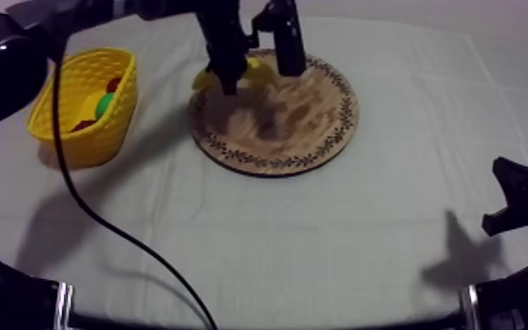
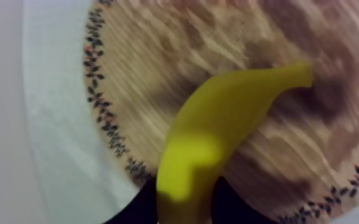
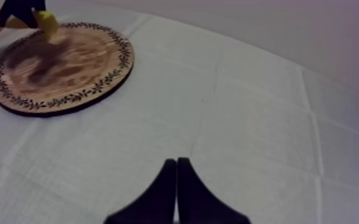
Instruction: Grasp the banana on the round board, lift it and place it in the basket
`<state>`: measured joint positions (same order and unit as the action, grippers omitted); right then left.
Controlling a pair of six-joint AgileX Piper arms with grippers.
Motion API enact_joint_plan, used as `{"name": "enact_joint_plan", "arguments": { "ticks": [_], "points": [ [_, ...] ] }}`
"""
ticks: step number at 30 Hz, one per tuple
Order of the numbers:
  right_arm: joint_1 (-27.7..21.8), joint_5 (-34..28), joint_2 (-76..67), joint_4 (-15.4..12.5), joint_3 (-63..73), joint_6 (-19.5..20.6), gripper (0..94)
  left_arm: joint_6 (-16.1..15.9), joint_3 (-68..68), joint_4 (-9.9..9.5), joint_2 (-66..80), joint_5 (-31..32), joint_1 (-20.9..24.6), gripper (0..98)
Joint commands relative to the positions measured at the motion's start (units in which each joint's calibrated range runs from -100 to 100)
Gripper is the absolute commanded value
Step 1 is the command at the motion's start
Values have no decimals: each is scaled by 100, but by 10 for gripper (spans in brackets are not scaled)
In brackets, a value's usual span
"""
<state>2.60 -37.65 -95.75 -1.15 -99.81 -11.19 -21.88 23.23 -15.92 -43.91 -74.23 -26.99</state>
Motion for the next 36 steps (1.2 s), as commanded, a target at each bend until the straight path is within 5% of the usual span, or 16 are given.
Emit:
{"name": "enact_joint_plan", "arguments": {
  "ticks": [1,15,27,36],
  "points": [
    [0,-1,0,0,3,-3,3,12,-264,39,639,-46,13,234],
    [0,-1,0,0,3,-1,3,268,-2443,336,3809,-990,422,234],
    [0,-1,0,0,3,-1,3,1371,-2529,292,4995,-1561,771,242],
    [0,-1,0,0,3,-1,3,1937,-2117,103,4776,-1305,1408,262]
  ]
}}
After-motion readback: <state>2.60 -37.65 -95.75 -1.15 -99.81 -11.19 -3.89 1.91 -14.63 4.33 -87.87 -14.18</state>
